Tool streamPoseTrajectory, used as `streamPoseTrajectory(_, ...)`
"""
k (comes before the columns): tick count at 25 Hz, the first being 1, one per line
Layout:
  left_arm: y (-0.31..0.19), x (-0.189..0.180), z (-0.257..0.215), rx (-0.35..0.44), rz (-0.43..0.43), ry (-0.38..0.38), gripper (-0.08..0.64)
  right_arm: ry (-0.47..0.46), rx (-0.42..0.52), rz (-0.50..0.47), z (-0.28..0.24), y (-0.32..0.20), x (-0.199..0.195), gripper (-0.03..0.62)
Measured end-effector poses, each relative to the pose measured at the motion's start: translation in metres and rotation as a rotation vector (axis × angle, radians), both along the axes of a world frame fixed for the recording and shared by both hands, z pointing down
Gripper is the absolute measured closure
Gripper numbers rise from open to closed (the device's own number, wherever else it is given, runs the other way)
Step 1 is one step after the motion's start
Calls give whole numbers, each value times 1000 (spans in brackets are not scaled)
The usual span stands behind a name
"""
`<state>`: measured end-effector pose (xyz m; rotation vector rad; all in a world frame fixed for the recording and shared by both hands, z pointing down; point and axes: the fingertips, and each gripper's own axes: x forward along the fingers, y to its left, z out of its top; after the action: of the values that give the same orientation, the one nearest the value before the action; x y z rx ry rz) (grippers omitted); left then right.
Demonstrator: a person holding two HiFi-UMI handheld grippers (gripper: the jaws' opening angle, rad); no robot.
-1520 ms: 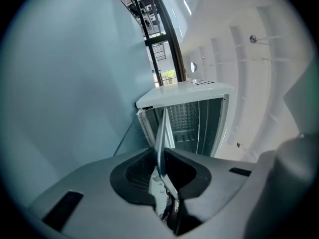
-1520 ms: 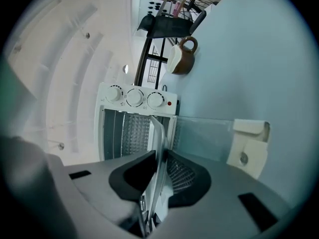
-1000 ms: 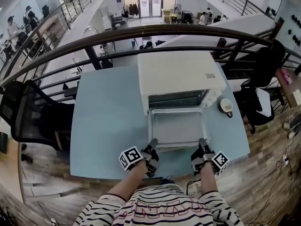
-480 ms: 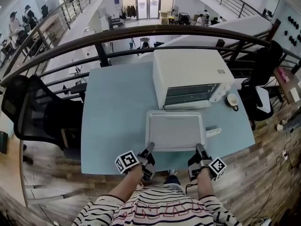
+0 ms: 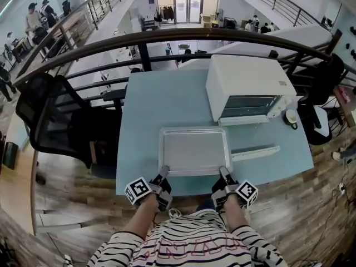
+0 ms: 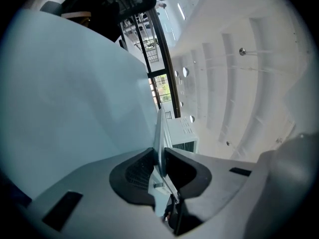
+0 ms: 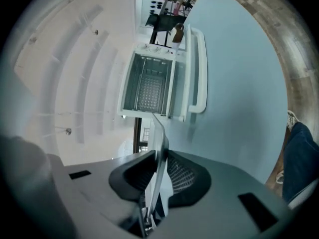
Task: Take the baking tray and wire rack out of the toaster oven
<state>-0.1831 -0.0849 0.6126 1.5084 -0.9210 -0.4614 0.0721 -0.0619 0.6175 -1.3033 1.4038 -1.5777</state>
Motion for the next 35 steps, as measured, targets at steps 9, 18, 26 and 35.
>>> streamPoseTrajectory(9,-16,-76,3,-2,-94,-33,486,-5,-17,-141,3,-44,-76,512)
streamPoseTrajectory(18,-94,-104,16,-12,-136,-73,485,20,-40,-207,16,-127,-106,508)
streamPoseTrajectory(26,-180,-105,28,-41,-108,-136,485,35,-92,-222,33,-205,-108,505)
streamPoseTrajectory(35,-264,-110,42,-47,-110,-157,485,81,-77,-245,38,-295,-113,500)
